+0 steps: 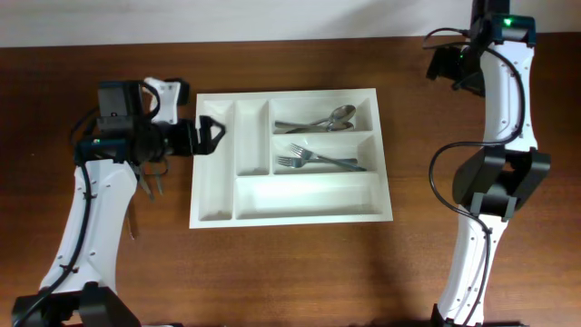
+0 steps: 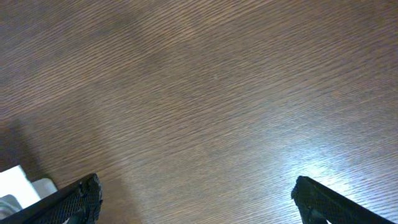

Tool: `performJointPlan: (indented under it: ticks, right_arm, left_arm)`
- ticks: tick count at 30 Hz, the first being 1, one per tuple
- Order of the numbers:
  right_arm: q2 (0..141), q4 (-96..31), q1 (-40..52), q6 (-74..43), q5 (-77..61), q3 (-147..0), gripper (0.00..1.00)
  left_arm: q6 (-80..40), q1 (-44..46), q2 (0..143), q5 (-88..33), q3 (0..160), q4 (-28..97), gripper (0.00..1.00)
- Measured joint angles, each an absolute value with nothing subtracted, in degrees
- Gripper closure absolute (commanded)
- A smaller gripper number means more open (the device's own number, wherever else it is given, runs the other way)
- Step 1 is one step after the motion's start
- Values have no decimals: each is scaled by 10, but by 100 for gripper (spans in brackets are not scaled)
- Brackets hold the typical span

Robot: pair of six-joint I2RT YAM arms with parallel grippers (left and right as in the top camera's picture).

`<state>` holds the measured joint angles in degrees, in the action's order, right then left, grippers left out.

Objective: Pack container
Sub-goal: 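Move the left gripper over the silver tongs on the left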

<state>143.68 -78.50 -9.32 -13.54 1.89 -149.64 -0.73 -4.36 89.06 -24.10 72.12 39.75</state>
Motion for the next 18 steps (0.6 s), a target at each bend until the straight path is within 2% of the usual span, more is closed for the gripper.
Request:
performJointPlan:
  ticks: [7, 11, 18]
  right_arm:
    - [1437, -795, -88, -135, 19, -1496, 1]
    - [1437, -799, -86, -135, 19, -1496, 1]
    - [1437, -802, -73, -135, 19, -1496, 1]
  left_arm:
    - [-57, -64, 896, 31, 721, 441, 0]
    - [-87, -81, 918, 93, 721, 438, 0]
    - [-125, -109, 1000, 128, 721, 437, 5]
